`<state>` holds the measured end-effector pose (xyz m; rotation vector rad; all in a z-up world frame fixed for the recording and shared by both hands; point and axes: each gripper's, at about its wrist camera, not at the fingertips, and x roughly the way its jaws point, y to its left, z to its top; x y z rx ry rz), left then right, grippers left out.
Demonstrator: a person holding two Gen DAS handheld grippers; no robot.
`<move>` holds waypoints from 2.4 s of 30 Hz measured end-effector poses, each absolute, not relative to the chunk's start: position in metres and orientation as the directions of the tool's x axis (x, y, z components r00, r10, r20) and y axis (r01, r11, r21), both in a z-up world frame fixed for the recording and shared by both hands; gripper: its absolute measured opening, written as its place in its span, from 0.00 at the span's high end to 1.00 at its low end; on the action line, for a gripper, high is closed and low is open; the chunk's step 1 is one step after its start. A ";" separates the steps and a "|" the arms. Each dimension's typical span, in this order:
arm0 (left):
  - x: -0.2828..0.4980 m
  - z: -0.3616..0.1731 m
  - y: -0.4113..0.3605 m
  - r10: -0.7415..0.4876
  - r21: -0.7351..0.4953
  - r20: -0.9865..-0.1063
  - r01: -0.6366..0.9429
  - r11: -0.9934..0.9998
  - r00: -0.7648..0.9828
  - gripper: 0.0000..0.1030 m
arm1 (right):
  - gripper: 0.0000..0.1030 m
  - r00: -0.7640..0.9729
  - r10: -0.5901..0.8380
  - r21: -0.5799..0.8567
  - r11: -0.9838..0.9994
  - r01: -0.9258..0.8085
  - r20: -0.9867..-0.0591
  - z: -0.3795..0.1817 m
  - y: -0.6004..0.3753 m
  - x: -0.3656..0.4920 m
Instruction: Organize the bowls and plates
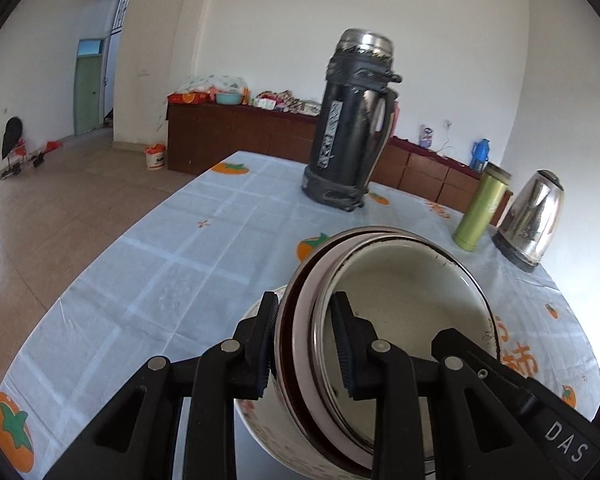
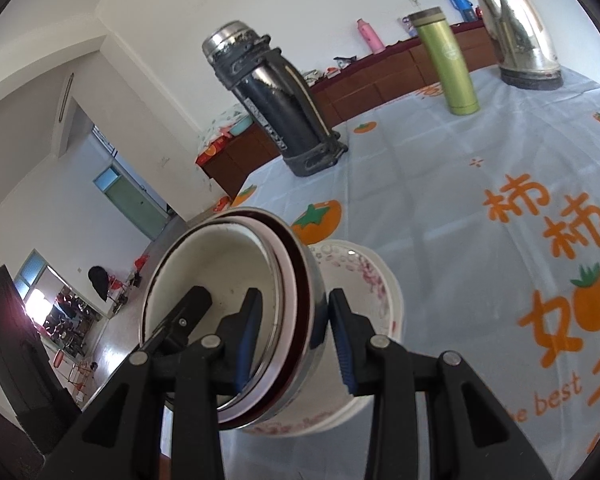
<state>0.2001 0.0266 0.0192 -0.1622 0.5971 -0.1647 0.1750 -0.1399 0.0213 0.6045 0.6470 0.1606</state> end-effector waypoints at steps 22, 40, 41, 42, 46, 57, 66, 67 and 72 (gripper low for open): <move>0.208 0.002 0.015 -0.199 -0.183 -0.585 0.110 0.977 0.787 0.71 | 0.65 0.793 0.225 0.442 0.895 0.062 -0.566 0.009 -0.137 0.183; 0.202 0.009 0.028 -0.146 -0.186 -0.546 0.050 0.981 0.825 0.35 | 0.27 0.862 0.216 0.504 0.862 0.053 -0.459 0.017 -0.149 0.166; 0.201 0.010 0.028 -0.146 -0.182 -0.542 0.053 0.982 0.827 0.34 | 0.23 0.864 0.215 0.508 0.860 0.054 -0.455 0.017 -0.149 0.165; 0.199 0.011 0.026 -0.143 -0.172 -0.537 0.058 0.983 0.831 0.34 | 0.22 0.867 0.216 0.513 0.857 0.053 -0.450 0.016 -0.149 0.164; 0.192 0.015 0.022 -0.126 -0.129 -0.514 0.068 0.989 0.849 0.28 | 0.17 0.879 0.216 0.513 0.858 0.038 -0.426 0.019 -0.148 0.160; 0.178 0.021 0.029 -0.075 -0.094 -0.456 0.036 0.995 0.887 0.21 | 0.02 0.920 0.137 0.459 0.887 0.050 -0.367 0.023 -0.149 0.140; 0.170 0.014 0.033 -0.067 -0.100 -0.436 0.026 0.995 0.898 0.21 | 0.01 0.942 0.053 0.401 0.912 0.089 -0.330 0.024 -0.152 0.128; 0.169 0.014 0.032 -0.065 -0.097 -0.433 0.026 0.995 0.899 0.21 | 0.01 0.944 0.050 0.394 0.915 0.089 -0.327 0.025 -0.151 0.127; 0.170 0.012 0.029 -0.077 -0.078 -0.450 0.047 0.996 0.890 0.20 | 0.01 0.937 0.057 0.371 0.925 0.080 -0.344 0.022 -0.147 0.127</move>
